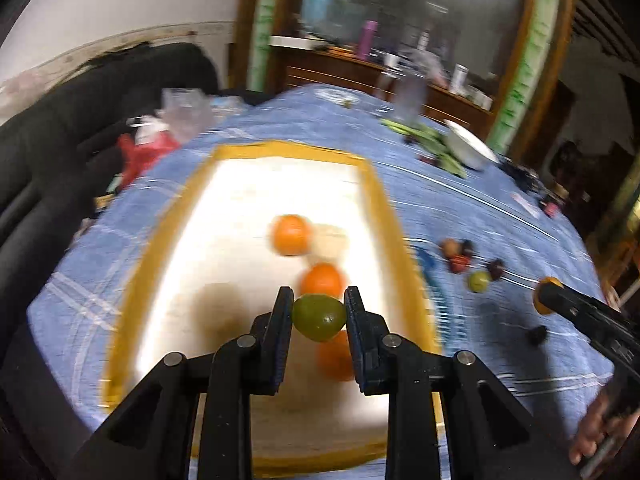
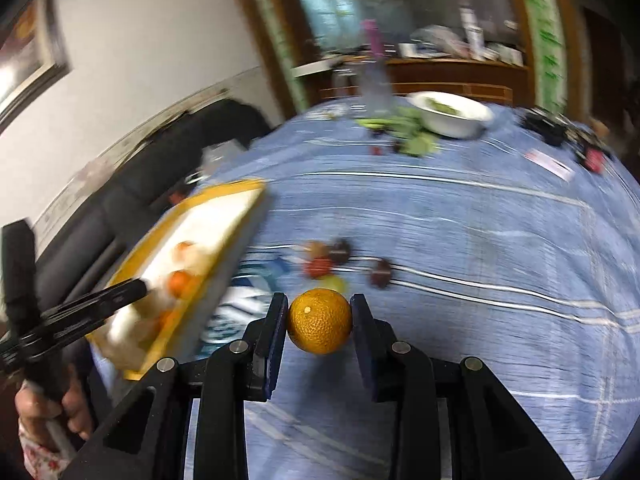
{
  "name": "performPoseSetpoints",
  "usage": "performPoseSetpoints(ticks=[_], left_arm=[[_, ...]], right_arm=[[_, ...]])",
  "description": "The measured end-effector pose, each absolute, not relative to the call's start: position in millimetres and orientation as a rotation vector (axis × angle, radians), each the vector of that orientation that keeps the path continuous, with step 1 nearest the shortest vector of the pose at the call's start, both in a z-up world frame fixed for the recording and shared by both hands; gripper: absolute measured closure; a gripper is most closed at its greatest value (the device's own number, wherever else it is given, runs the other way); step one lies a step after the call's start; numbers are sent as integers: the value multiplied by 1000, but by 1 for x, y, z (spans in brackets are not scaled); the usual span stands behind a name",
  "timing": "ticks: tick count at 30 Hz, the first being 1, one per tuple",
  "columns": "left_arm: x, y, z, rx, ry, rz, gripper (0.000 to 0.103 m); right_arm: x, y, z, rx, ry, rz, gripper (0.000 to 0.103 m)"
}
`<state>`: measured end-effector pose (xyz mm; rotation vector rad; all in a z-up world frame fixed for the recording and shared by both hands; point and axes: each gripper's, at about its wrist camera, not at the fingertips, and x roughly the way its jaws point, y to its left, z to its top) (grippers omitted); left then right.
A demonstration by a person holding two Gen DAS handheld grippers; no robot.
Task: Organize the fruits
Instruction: 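Carry the green plum and orange into the tray and open both tools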
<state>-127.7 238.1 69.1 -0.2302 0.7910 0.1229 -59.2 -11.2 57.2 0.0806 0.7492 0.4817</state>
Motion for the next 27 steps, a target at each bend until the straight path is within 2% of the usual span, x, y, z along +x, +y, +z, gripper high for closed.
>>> performPoseSetpoints(ticks=[8,16,18,19,20,23,27], left_arm=[[-136,274,56,-271,809,196,78],[-140,278,54,-273,805,184,77],[-141,278,55,-281,807,164,66],[-143,279,57,-287,801,152,55],[-144,280,60,-288,795,151,49],[-148,285,67,-290,770,153,45],[-153,295,73,-312,752,156,43]], right_arm=[[-76,99,54,-66,780,644,68],[-59,154,38,-221,796,610,68],[-51,157,33,-249,803,584,68],[-47,160,31,-255,808,580,68],[-45,160,30,-257,811,580,68],[-41,164,30,-270,814,565,67],[-40,165,36,-278,786,548,53]])
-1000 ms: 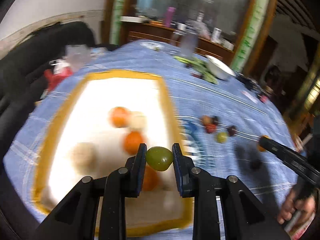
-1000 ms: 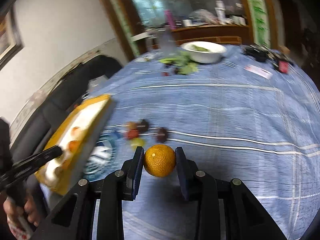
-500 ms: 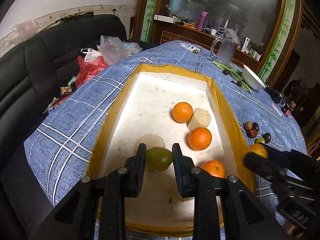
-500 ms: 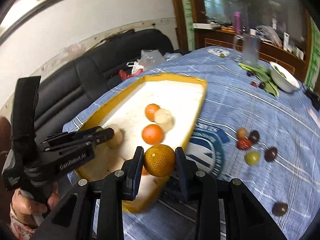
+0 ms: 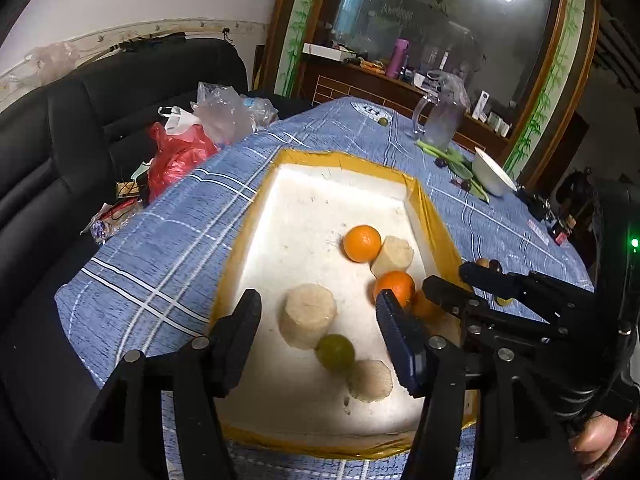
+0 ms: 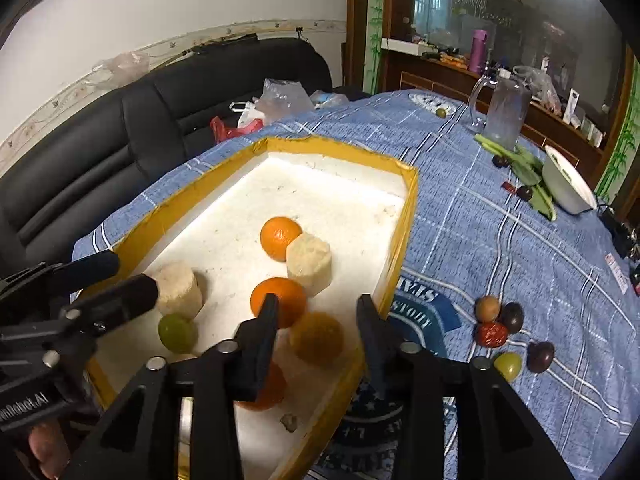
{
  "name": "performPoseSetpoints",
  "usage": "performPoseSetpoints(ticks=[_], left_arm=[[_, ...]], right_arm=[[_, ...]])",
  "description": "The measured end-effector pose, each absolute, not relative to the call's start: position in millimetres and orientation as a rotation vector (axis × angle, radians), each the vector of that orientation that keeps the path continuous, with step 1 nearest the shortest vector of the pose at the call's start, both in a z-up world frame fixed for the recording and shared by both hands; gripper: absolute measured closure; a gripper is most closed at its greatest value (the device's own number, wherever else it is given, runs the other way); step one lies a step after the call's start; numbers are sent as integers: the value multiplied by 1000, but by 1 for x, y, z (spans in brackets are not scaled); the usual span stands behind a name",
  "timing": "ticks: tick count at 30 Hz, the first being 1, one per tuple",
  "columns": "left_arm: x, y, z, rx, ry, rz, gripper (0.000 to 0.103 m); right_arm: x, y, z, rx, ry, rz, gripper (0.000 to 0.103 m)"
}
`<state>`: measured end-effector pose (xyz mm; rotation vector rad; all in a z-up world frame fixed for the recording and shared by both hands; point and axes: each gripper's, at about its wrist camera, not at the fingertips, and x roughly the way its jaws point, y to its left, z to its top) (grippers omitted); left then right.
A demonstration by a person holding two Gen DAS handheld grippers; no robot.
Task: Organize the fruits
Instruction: 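Carry the green plum and orange into the tray and open both tools, then withdraw both tools from the tray toward the remaining fruit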
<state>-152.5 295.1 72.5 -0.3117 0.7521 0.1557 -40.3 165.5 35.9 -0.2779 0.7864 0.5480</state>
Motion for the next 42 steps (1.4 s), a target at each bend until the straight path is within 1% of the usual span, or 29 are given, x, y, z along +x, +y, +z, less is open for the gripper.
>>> performPoseSetpoints(ticks=[2,7,9,11,20,23,26,37,42], left_arm=[[-153,299,72,-323,752,160,40],[-152,303,70,-341,767,169,40],[-150,302,70,-341,772,174,40],[-148,297,71,-336,776,169,39],[-135,253,80,-278,785,103,39],[-128,231,79,-238,802,75,35],[-122,208,78,-197,821,41,35],[-113,135,67,-68,879,-106,35],[-112,117,65,-3,863,-138,34]], right_arm=[[-40,161,39,-261,778,540,49],[-48,134,49,-169,760,527,48],[-53,115,53,-125,753,514,45],[-57,92,54,-92,747,486,43],[-63,-25,47,-9,776,288,43],[-62,-61,38,39,802,237,43],[-61,-84,31,81,823,216,43],[-39,-88,21,84,858,258,43],[-41,-89,9,97,919,299,43]])
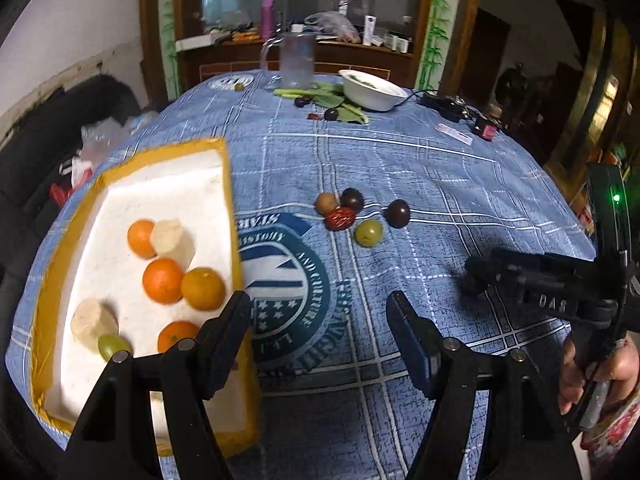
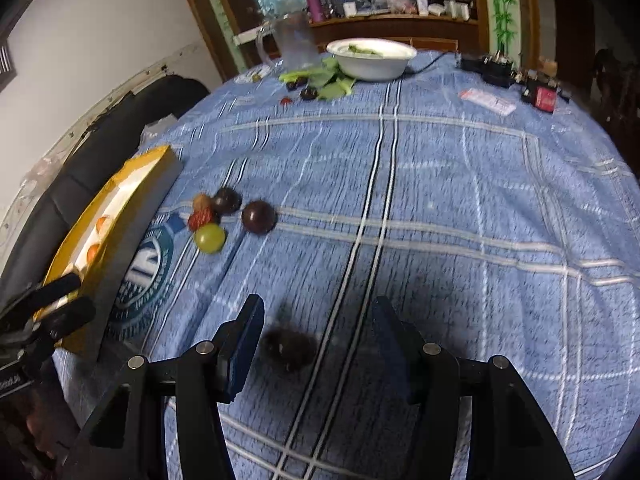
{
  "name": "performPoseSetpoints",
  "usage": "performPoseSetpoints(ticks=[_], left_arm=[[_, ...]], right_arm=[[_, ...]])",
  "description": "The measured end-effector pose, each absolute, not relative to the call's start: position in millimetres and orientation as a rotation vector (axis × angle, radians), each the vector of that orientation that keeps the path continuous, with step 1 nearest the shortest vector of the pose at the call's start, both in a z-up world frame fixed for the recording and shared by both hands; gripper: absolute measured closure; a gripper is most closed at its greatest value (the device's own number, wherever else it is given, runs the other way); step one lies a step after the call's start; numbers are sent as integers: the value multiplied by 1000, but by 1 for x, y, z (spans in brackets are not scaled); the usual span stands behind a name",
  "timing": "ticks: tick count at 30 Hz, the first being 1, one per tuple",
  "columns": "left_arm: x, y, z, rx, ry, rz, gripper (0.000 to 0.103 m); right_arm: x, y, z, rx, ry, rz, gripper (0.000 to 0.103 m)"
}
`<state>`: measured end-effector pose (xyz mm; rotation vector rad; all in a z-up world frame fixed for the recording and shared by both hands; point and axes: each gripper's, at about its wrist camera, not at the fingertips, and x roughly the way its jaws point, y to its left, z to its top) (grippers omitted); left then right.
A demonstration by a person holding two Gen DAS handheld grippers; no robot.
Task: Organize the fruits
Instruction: 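Withdraw both tools from the tray toward the remaining fruit, then grasp a dark brown plum with right tool while left tool grasps another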
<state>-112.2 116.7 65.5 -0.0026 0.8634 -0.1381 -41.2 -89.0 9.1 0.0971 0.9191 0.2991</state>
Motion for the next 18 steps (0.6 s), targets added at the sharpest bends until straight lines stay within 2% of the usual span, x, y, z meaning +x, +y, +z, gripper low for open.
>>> performPoseSetpoints(ticks=[8,11,14,18], left_arm=[[-99,104,60,-2,886,-158,34],[-94,104,62,7,883,-146,34],[-87,101,64,12,884,-141,34],[-73,87,67,29,888,-172,34]], right_arm=[[-49,-72,2,15,925,353,44],[-52,-64,2,-17,931,395,57],[-54,-55,1,-63,928,416,62],[-53,-54,1,-93,924,419,75]])
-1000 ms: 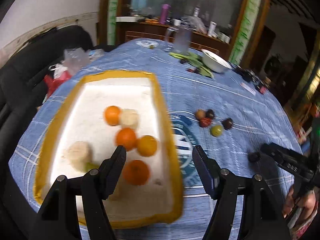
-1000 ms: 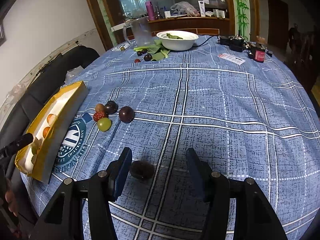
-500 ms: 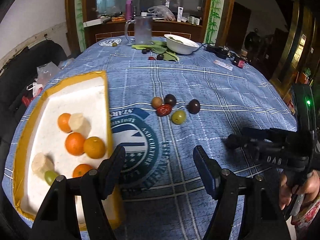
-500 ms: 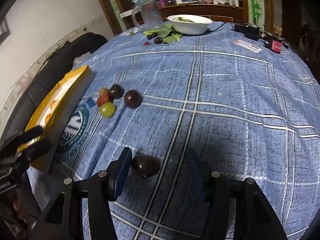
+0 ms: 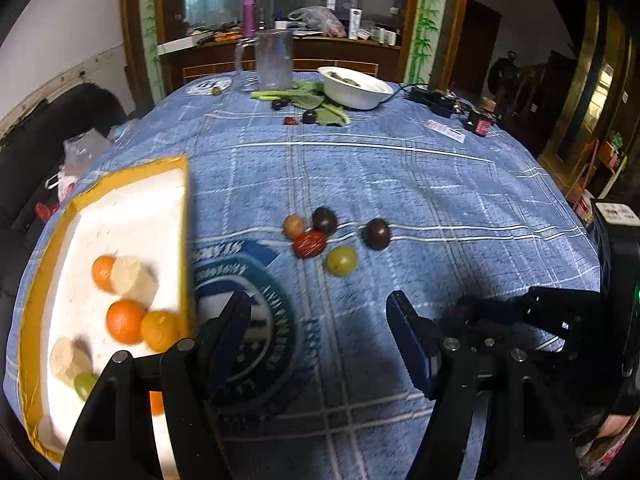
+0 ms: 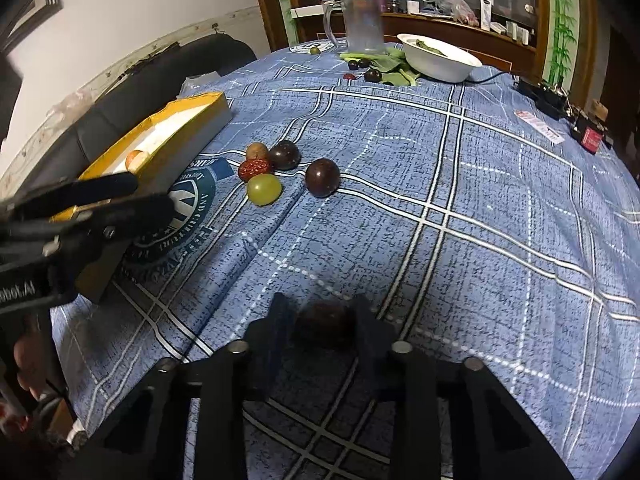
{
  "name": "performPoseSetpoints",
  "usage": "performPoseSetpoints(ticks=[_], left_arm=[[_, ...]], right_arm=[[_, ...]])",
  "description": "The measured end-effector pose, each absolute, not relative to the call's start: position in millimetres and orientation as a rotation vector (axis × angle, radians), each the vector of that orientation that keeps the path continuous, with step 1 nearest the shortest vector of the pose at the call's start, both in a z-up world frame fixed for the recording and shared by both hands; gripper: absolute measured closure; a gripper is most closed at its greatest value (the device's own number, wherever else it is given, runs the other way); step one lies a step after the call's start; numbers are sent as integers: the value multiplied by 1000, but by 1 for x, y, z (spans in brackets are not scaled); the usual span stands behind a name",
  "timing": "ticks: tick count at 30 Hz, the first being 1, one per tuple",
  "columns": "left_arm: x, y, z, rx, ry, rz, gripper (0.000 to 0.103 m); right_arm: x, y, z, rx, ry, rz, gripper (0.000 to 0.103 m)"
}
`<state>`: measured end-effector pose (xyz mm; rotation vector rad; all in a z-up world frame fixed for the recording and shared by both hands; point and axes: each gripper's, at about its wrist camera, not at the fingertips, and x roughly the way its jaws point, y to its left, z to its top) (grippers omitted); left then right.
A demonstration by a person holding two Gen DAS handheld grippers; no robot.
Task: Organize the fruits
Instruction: 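Grasp a dark brown plum with right tool while left tool grasps another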
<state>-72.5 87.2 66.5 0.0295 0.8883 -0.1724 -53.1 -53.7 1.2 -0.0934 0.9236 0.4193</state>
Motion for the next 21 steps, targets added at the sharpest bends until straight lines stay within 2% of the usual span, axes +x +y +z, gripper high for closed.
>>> performPoseSetpoints(ticks=[15,18,21], left_arm=[[6,21,35,190,954,-291,36],[15,15,24,230,979,-290,43],[18,15,15,226,993,-294,63]], right_arm=[[-37,-113,-5,297,925,467,75],[-38,-112,-5,299,929,474,75],[-37,-111,-5,300,932,477,75]])
